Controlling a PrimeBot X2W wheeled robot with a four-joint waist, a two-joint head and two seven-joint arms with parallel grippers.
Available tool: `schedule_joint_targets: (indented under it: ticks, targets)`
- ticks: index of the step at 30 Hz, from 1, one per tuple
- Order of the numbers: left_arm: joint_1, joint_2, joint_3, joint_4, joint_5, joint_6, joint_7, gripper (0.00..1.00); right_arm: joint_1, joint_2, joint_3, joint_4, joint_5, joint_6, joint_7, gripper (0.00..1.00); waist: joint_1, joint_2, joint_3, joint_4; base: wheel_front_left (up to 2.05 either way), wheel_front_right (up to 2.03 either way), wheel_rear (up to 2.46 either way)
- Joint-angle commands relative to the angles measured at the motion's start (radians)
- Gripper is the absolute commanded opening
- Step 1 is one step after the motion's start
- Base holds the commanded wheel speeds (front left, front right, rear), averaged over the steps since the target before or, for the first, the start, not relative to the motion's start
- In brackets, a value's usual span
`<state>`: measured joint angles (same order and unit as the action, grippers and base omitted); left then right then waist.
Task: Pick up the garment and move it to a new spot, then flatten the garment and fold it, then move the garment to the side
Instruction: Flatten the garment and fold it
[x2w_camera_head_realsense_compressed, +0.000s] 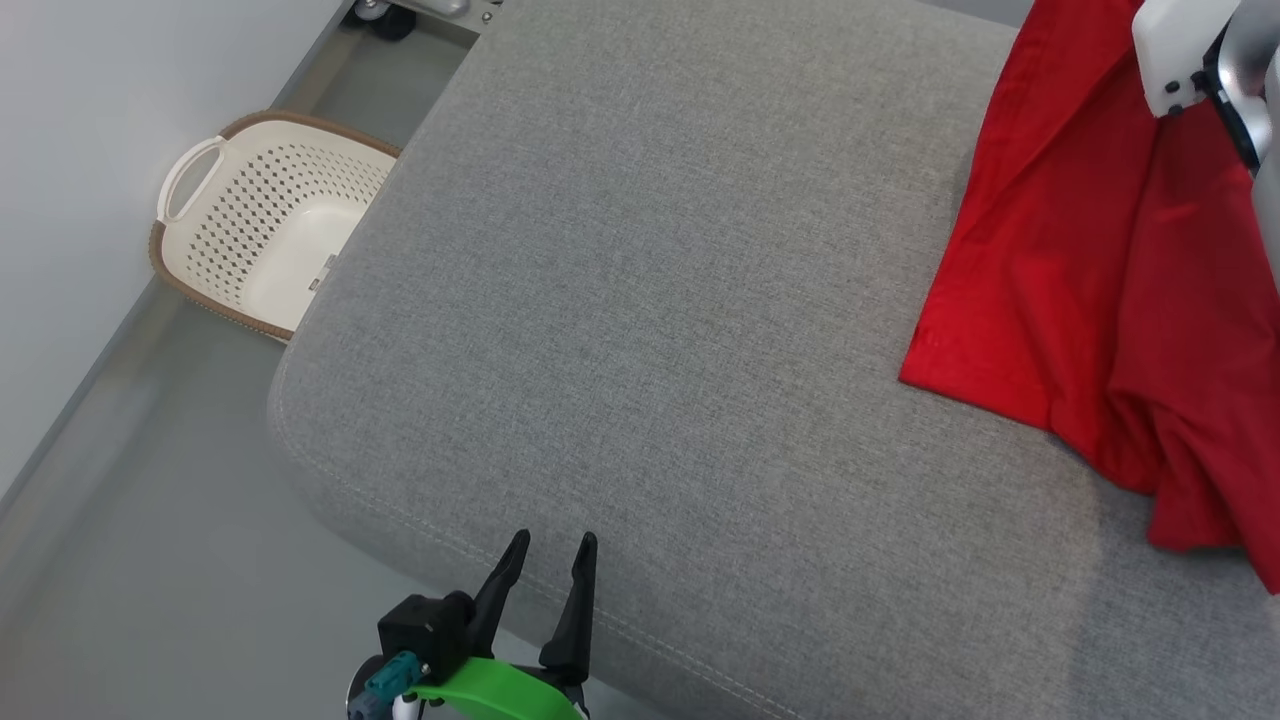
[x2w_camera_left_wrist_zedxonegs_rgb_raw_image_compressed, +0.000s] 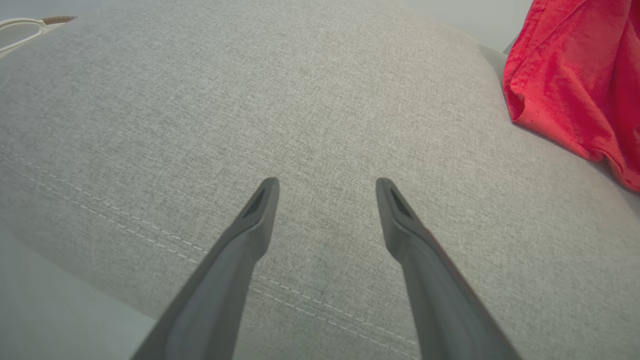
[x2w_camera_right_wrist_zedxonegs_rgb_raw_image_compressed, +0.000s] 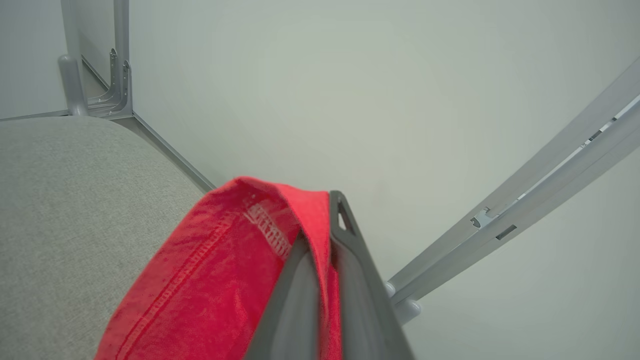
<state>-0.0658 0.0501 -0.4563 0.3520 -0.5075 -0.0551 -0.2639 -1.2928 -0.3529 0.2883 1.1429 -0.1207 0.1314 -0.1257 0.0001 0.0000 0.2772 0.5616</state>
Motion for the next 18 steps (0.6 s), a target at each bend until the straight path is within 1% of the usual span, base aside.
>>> schedule_joint_targets:
  ticks: [1,3,5,6,7,10,12,14,18]
  targets:
    - [0.014,0.001,-0.003,-0.009,-0.009,0.009,0.000,1.00,-0.016,0.005,-0.025,-0.009,-0.026,-0.001,-0.012,0.00,-0.0001,0.0000,0.017,0.009,-0.08,-0.08,-0.08]
    - [0.015,0.001,-0.014,-0.017,-0.010,0.018,0.000,1.00,-0.023,0.007,-0.099,-0.022,-0.089,-0.001,-0.016,0.00,-0.0001,0.0000,0.024,0.012,-0.20,-0.20,-0.20]
    - [0.017,0.001,-0.027,-0.023,-0.009,0.027,0.000,1.00,-0.004,0.016,-0.162,-0.027,-0.155,-0.001,0.013,0.00,-0.0001,0.0000,0.028,0.013,-0.19,-0.19,-0.19]
    - [0.017,0.002,-0.032,-0.024,-0.013,0.032,0.000,1.00,0.016,0.023,-0.194,-0.017,-0.185,-0.001,0.047,0.41,-0.0001,0.0000,0.029,0.013,-0.11,-0.11,-0.11]
    - [0.018,0.002,-0.036,-0.023,-0.013,0.037,0.000,1.00,0.036,0.037,-0.224,-0.012,-0.204,-0.001,0.071,1.00,-0.0001,0.0000,0.028,0.013,-0.04,-0.04,-0.04]
    - [0.016,0.001,-0.040,-0.013,-0.014,0.042,0.000,1.00,0.085,0.080,-0.286,-0.012,-0.250,-0.001,0.091,1.00,-0.0001,0.0000,0.021,0.012,0.00,0.00,0.00]
    - [0.009,0.001,-0.039,-0.007,-0.011,0.036,0.000,1.00,0.128,0.089,-0.315,-0.003,-0.263,-0.002,0.077,1.00,-0.0001,0.0000,0.008,0.008,0.00,0.00,0.00]
    - [-0.003,0.001,-0.042,0.003,-0.001,0.026,0.000,1.00,0.169,0.100,-0.328,0.014,-0.259,-0.001,0.045,1.00,-0.0001,0.0000,-0.012,0.003,0.00,0.00,0.00]
    - [-0.023,0.002,-0.051,0.044,0.021,-0.002,0.000,1.00,0.259,0.122,-0.357,0.045,-0.202,-0.001,-0.062,1.00,-0.0001,0.0000,-0.068,-0.016,0.00,0.00,0.00]
